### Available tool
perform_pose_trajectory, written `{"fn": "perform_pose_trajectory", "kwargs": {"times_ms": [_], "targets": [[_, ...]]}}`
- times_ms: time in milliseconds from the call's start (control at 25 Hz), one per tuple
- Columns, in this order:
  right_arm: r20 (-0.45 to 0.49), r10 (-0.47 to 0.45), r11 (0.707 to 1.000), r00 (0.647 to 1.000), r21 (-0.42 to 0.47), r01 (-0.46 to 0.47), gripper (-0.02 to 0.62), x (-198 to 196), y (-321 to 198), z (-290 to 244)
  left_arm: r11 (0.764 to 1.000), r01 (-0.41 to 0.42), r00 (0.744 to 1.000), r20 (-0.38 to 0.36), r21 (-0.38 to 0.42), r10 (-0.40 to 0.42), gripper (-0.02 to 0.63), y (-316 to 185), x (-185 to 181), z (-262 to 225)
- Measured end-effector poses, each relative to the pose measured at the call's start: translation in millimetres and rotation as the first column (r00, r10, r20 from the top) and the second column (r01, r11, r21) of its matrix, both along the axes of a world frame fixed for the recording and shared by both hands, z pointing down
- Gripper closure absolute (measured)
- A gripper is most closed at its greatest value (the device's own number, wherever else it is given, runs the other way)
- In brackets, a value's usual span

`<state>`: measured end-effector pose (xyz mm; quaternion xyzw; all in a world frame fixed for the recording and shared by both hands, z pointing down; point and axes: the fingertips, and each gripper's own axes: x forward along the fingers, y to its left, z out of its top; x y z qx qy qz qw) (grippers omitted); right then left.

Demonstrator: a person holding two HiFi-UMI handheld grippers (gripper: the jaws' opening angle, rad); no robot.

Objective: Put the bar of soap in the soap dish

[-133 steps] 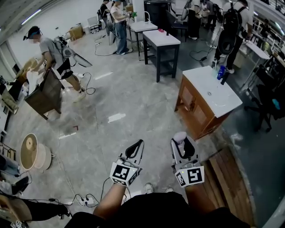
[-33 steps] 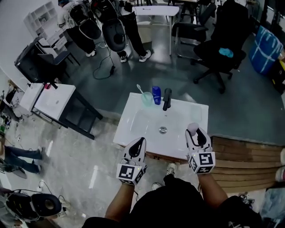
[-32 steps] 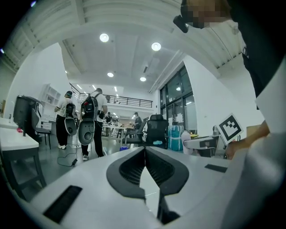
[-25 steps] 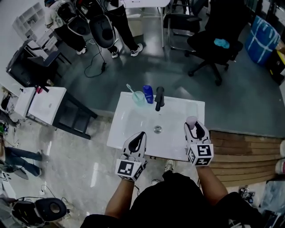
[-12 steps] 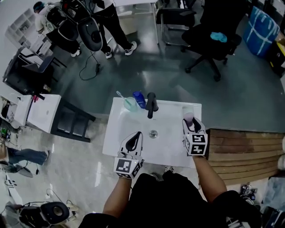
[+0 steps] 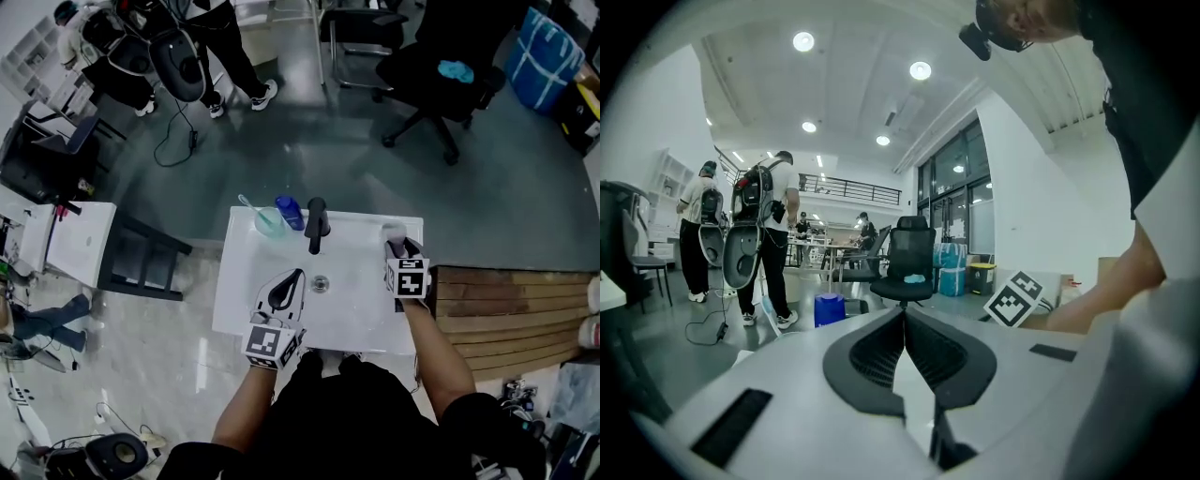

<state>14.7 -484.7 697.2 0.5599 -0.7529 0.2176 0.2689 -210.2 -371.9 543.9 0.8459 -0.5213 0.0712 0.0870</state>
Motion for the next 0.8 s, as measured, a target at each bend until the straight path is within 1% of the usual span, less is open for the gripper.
{"fn": "perform_pose_trajectory", "kwargs": {"times_ms": [200, 320, 600, 680, 800], "targets": [[-0.040, 0.032, 0.994, 0.999, -0.101, -0.036, 0.404, 5, -12, 26, 0.999, -0.039, 0.999, 0.002, -0.016, 0.039, 0.584, -2, -5, 5], [-0.054, 0.059, 0.987, 0.997, -0.145, -0.066, 0.403, 6, -17, 34, 0.999, -0.042, 0.999, 0.004, -0.022, 0.042, 0.584, -3, -12, 7], [-0.079, 0.105, 0.980, 0.991, -0.164, -0.117, 0.400, 9, -26, 42, 0.999, -0.028, 1.000, 0.009, -0.039, 0.028, 0.584, -9, -32, 16], [-0.099, 0.118, 0.975, 0.988, -0.177, -0.134, 0.412, 12, -26, 45, 0.999, -0.024, 1.000, 0.006, -0.042, 0.024, 0.584, -9, -38, 16], [-0.113, 0.121, 0.972, 0.986, -0.186, -0.141, 0.410, 14, -27, 47, 0.999, -0.018, 1.000, 0.001, -0.043, 0.018, 0.584, -12, -44, 16]]}}
